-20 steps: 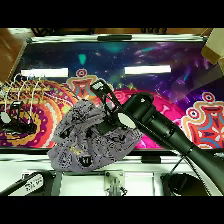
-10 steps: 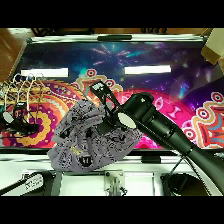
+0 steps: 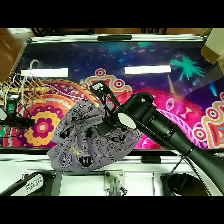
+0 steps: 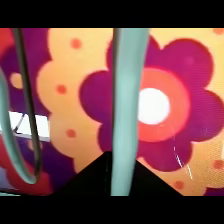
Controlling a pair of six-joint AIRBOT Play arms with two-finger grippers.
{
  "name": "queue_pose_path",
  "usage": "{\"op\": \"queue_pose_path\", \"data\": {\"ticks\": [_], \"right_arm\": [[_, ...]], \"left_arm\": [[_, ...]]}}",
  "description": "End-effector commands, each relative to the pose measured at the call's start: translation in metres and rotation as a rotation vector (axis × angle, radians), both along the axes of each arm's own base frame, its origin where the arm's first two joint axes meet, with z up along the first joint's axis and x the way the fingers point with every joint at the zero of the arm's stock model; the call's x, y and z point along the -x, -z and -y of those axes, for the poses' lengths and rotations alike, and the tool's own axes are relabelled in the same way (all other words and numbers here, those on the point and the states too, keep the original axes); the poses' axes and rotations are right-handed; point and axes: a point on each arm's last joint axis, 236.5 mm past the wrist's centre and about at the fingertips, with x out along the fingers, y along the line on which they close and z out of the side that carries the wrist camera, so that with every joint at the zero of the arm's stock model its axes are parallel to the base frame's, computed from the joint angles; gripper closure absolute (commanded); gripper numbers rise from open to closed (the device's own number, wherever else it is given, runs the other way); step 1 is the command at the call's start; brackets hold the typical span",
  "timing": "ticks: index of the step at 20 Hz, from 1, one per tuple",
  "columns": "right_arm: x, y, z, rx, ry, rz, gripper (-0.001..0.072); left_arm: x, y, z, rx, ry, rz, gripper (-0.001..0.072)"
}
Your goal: Fold the shirts.
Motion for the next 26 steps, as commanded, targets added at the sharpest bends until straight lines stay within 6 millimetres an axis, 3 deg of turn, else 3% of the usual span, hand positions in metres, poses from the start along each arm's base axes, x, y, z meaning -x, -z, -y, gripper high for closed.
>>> {"op": "queue_pose_path", "data": {"ticks": [1,4,6,9,11,14,18,22,26], "right_arm": [[-0.009,-0.005,0.008,0.017,0.023,0.043,0.062],[-0.029,-0.021,0.028,0.042,0.118,0.137,0.062],[-0.037,-0.027,0.04,0.042,0.17,0.154,0.062],[-0.059,-0.024,0.059,0.034,0.293,0.14,0.062],[-0.08,-0.017,0.073,0.023,0.415,0.129,0.062],[-0.098,-0.007,0.093,0.04,0.485,0.115,0.062],[-0.11,-0.007,0.108,0.04,0.532,0.119,0.062],[-0.113,-0.009,0.107,0.028,0.539,0.127,0.062],[-0.112,-0.009,0.108,0.031,0.539,0.127,0.062]], "left_arm": [[-0.008,-0.049,0.006,-0.033,-0.003,0.124,0.0644],[-0.017,-0.104,0.059,-0.031,0.128,0.289,0.0645],[-0.005,-0.126,0.11,-0.022,0.299,0.32,0.0645],[0.037,-0.119,0.177,0.035,0.521,0.204,0.0645],[0.064,-0.104,0.2,0.033,0.644,0.095,0.0645],[0.105,-0.085,0.2,-0.013,0.7,-0.076,0.0645],[0.145,-0.094,0.207,-0.01,0.802,-0.122,0.0645],[0.18,-0.1,0.213,-0.002,0.899,-0.166,0.0646],[0.203,-0.091,0.211,-0.026,0.943,-0.248,0.0646]]}}
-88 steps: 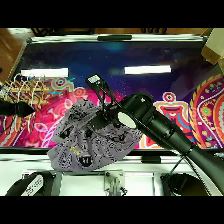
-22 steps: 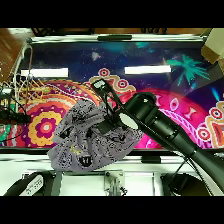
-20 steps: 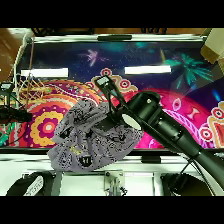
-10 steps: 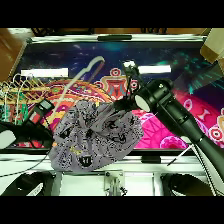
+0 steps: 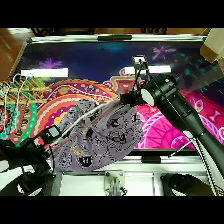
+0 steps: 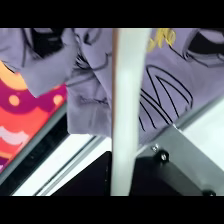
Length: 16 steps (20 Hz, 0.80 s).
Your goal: Fold the shirts.
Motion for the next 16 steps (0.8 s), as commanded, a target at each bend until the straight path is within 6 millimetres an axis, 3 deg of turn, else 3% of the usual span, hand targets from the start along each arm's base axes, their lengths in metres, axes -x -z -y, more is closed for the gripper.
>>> {"op": "queue_pose_path", "data": {"ticks": [1,11,16], "right_arm": [[0.0,0.0,0.001,0.002,0.005,-0.002,0.062],[0.001,0.001,0.009,0.034,0.013,-0.007,0.062],[0.0,0.001,0.009,0.034,0.012,-0.006,0.062]], "left_arm": [[0.023,0.008,-0.005,-0.05,0.03,-0.06,0.0645],[0.036,-0.003,0.0,0.065,0.0,-0.03,0.0647],[0.032,-0.004,0.004,0.078,0.032,-0.01,0.0647]]}}
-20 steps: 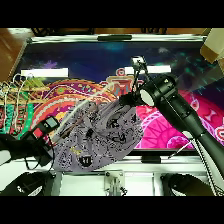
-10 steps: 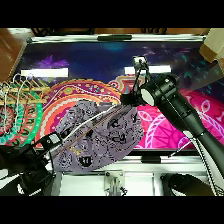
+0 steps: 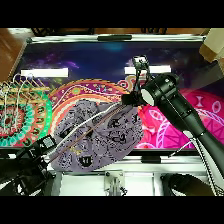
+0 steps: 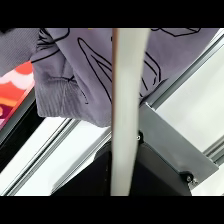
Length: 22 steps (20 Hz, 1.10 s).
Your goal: Fold the shirts.
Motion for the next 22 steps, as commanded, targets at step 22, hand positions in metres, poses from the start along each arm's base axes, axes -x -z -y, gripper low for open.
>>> {"op": "queue_pose_path", "data": {"ticks": [22], "right_arm": [[0.013,-0.05,-0.033,-0.114,-0.25,0.12,0.062]], "left_arm": [[-0.031,0.039,0.006,-0.069,0.176,0.086,0.0647]]}}
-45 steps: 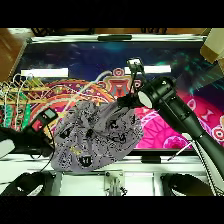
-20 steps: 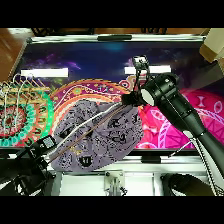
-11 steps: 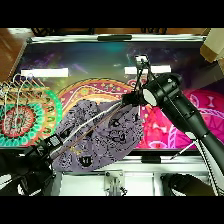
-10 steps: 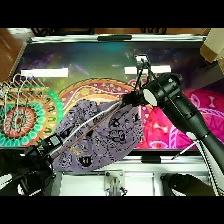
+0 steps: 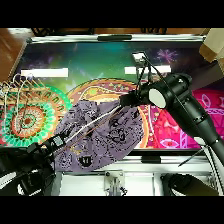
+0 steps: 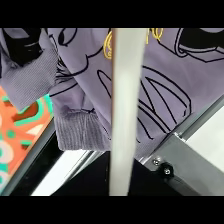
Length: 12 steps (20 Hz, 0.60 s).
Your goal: Fold the shirts.
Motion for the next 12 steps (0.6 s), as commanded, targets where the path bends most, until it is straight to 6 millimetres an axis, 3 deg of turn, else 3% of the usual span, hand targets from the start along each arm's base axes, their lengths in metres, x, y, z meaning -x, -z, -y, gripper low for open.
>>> {"op": "queue_pose_path", "data": {"ticks": [1,6,8,12], "right_arm": [[0.001,-0.024,-0.015,-0.037,-0.115,0.075,0.062],[0.019,-0.066,-0.049,-0.156,-0.28,0.111,0.062],[0.037,-0.073,-0.063,-0.207,-0.355,0.075,0.062],[0.059,-0.079,-0.068,-0.232,-0.413,0.011,0.062]], "left_arm": [[-0.004,0.003,0.005,-0.02,0.103,0.008,0.0647],[-0.027,-0.004,0.031,0.077,0.112,0.104,0.0647],[-0.028,-0.001,0.033,0.074,0.096,0.094,0.0647],[-0.03,-0.001,0.034,0.074,0.109,0.098,0.0647]]}}
